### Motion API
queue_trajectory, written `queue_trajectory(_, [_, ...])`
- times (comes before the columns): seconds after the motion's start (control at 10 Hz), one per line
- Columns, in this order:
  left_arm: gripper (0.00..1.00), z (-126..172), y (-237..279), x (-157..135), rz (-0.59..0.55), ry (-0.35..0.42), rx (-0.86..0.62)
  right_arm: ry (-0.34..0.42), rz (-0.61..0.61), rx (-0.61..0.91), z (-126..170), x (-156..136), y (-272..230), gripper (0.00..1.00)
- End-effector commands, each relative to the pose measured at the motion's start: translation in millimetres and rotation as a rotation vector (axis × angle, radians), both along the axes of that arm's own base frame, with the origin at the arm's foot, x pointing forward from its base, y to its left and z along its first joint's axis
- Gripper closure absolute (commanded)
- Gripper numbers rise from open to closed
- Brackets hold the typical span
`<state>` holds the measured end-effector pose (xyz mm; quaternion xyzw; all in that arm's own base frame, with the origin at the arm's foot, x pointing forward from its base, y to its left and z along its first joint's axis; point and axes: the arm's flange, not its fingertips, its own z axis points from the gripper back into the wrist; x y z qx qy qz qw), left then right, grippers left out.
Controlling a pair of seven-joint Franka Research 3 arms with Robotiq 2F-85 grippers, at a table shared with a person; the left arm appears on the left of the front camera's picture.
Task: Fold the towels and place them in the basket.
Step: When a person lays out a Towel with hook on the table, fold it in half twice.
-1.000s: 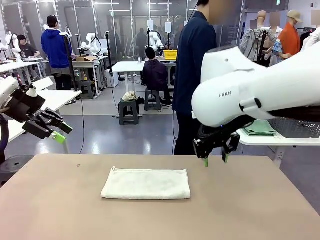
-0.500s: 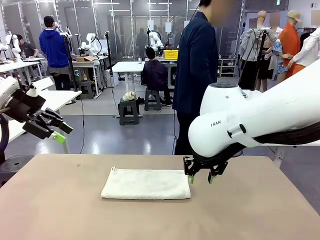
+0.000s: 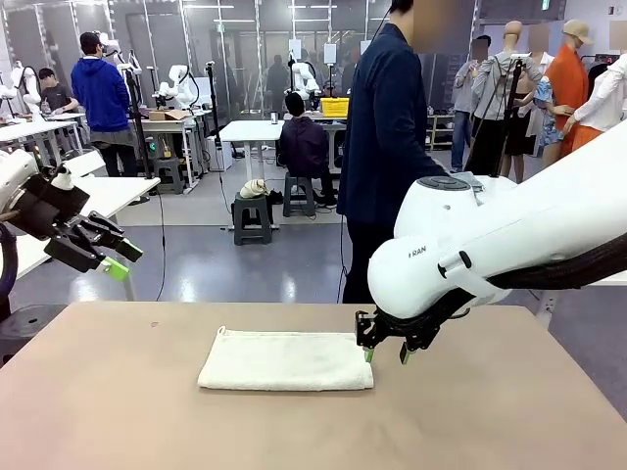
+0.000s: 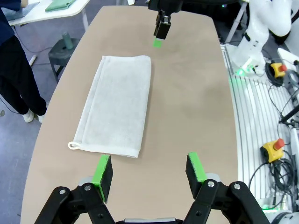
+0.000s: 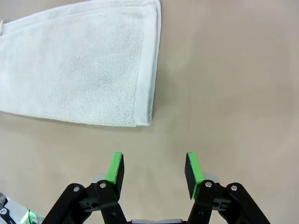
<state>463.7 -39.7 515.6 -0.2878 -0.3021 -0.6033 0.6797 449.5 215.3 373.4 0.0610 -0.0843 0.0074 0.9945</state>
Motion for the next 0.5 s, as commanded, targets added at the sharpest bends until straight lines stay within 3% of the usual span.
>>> queue_trajectory(0.0, [0.20, 3.3, -0.2, -0.7, 0.003, 0.003, 0.012, -0.009, 0.006, -0.005, 5.9, -1.6, 0.4, 0.33])
queue_trajectory(0.2, [0.20, 3.3, -0.2, -0.7, 0.003, 0.003, 0.012, -0.003, 0.001, 0.000, 1.9, -0.3, 0.1, 0.33])
queue_trajectory(0.4, [0.20, 3.3, -0.2, -0.7, 0.003, 0.003, 0.012, -0.060, -0.052, 0.014, -14.3, 11.5, 5.1, 0.33])
